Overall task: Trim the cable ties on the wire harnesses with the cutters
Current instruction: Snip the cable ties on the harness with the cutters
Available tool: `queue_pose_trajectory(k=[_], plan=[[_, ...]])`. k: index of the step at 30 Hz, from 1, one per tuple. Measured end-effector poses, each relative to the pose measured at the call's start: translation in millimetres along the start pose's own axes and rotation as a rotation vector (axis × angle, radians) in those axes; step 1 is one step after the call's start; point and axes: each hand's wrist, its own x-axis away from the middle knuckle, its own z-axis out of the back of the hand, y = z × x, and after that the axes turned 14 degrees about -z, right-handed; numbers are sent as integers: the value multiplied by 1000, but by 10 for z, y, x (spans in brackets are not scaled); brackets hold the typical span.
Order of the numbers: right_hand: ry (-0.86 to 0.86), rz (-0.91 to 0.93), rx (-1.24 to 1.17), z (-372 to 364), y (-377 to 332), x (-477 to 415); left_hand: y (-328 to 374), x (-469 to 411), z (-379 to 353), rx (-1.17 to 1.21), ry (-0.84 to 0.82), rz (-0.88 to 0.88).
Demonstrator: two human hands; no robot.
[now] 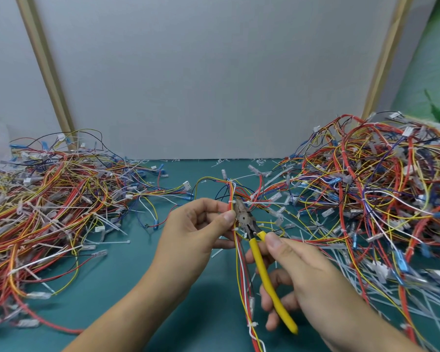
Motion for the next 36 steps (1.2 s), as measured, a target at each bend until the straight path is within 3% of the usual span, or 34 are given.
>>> queue_pose_trajectory(k=[15,22,25,30,36], plan=[[78,86,-20,32,-35,32,-4,-17,-6,-62,30,8],[239,259,-85,97,-70,3,34,-53,-5,129,19,351],[272,289,-92,96,-54,-13,-14,-55,15,100,40,519],[366,306,-69,181,-13,-87,-91,-58,67,13,-109,677],[274,255,-88,130,25,-155,-30,-15,-23,42,-351,645]])
